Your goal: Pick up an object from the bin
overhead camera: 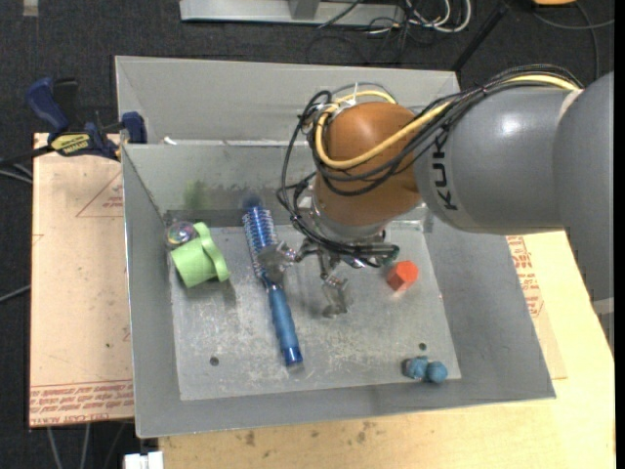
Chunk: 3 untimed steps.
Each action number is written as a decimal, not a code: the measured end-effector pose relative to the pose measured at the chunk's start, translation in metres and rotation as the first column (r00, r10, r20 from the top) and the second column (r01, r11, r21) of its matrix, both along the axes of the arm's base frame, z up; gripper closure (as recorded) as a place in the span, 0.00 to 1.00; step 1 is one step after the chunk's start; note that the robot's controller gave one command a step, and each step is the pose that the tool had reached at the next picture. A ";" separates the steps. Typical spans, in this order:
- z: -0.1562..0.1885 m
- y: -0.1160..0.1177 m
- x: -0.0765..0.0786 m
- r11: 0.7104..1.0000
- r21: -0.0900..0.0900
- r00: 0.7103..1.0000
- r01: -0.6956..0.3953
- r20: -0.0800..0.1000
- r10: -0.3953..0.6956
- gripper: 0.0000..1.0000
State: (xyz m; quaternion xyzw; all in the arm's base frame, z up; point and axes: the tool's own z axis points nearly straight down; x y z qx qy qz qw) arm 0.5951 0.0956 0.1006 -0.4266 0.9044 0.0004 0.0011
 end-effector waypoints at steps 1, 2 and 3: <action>0.003 0.041 0.023 0.998 0.004 0.998 0.065 0.002 -0.065 0.00; -0.030 0.029 0.055 0.919 0.000 0.919 -0.394 0.003 0.394 0.00; -0.030 0.030 0.056 0.921 0.003 0.921 -0.390 0.005 0.390 0.00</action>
Offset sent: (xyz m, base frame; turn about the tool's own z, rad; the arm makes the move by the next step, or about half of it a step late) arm 0.0222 0.0364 0.0025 0.0674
